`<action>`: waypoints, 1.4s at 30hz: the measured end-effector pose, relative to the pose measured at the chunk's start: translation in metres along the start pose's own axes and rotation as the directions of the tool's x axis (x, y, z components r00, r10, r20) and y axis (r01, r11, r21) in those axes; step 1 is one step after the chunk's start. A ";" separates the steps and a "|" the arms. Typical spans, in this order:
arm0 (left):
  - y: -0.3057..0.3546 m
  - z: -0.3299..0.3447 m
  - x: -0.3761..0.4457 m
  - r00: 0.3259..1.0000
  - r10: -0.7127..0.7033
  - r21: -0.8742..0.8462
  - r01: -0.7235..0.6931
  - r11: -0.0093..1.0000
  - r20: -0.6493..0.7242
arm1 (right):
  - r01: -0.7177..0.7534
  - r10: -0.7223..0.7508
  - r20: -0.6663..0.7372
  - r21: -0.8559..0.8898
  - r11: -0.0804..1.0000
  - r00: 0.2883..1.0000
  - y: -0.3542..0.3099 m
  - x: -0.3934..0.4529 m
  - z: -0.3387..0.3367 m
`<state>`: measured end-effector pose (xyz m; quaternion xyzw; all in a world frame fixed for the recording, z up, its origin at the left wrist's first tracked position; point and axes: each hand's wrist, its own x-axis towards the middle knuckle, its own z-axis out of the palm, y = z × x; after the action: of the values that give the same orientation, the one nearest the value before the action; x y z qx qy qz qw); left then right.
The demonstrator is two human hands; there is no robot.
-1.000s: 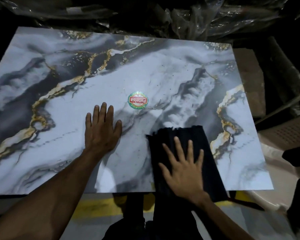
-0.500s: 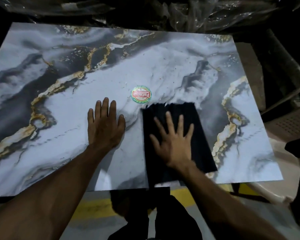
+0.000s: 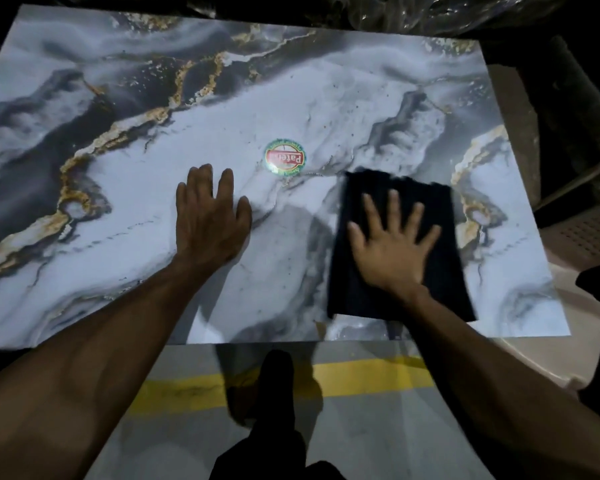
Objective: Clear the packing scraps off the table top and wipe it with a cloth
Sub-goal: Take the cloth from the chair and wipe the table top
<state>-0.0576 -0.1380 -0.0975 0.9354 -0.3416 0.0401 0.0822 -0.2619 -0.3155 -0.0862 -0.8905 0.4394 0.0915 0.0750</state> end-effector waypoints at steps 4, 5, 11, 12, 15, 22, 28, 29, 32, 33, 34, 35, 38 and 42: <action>-0.007 -0.005 -0.002 0.996 0.069 -0.062 -0.072 0.995 -0.048 | 0.248 -0.249 -0.060 -0.029 0.968 0.967 -0.056 -0.058 0.021; -0.010 -0.007 -0.008 0.997 0.074 -0.077 -0.076 0.994 -0.021 | 0.292 -0.294 -0.038 -0.047 0.955 0.955 -0.052 -0.074 0.025; -0.058 -0.025 -0.083 0.983 -0.017 -0.018 0.021 1.000 0.181 | 0.129 -0.130 -0.010 -0.070 0.989 0.991 0.041 -0.104 0.023; -0.068 -0.028 -0.093 0.979 -0.060 0.001 0.061 0.998 0.192 | 0.068 -0.068 0.004 -0.059 0.996 0.998 0.056 -0.099 0.019; -0.086 -0.031 -0.107 0.966 -0.164 0.046 0.158 0.986 0.200 | -0.067 0.068 0.042 -0.012 0.998 0.997 0.076 -0.074 0.007; -0.088 -0.028 -0.106 0.973 -0.174 -0.007 0.177 0.984 0.151 | 0.067 -0.067 -0.003 0.022 0.997 0.998 -0.047 -0.026 0.008; -0.086 -0.024 -0.106 0.967 -0.237 -0.052 0.242 0.969 0.096 | 0.416 -0.417 -0.064 -0.026 0.909 0.907 -0.130 -0.101 0.039; -0.086 -0.024 -0.106 0.965 -0.245 -0.058 0.251 0.966 0.094 | 0.439 -0.441 -0.069 -0.042 0.897 0.895 -0.122 -0.113 0.044; -0.086 -0.024 -0.106 0.967 -0.232 -0.040 0.237 0.971 0.109 | 0.339 -0.343 -0.090 -0.060 0.939 0.935 -0.078 -0.133 0.047; -0.087 -0.024 -0.106 0.970 -0.220 -0.029 0.224 0.974 0.102 | 0.278 -0.283 -0.087 -0.066 0.958 0.955 -0.061 -0.134 0.045; -0.088 -0.024 -0.106 0.974 -0.208 -0.021 0.211 0.977 0.091 | 0.219 -0.223 -0.076 -0.066 0.974 0.972 -0.044 -0.131 0.042; -0.089 -0.024 -0.107 0.977 -0.197 -0.014 0.199 0.980 0.084 | 0.163 -0.166 -0.053 -0.055 0.985 0.985 -0.029 -0.126 0.038; -0.090 -0.024 -0.108 0.981 -0.178 0.006 0.178 0.984 0.082 | -0.006 0.006 0.011 0.001 1.000 1.000 -0.005 -0.097 0.023; -0.088 -0.026 -0.106 0.976 -0.194 0.021 0.193 0.981 0.094 | -0.094 0.094 -0.005 0.070 0.993 0.996 -0.033 -0.047 0.011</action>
<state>-0.0821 -0.0001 -0.0972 0.9655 -0.2521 -0.0110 0.0636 -0.2648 -0.2572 -0.0848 -0.8660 0.4841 0.0757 0.0999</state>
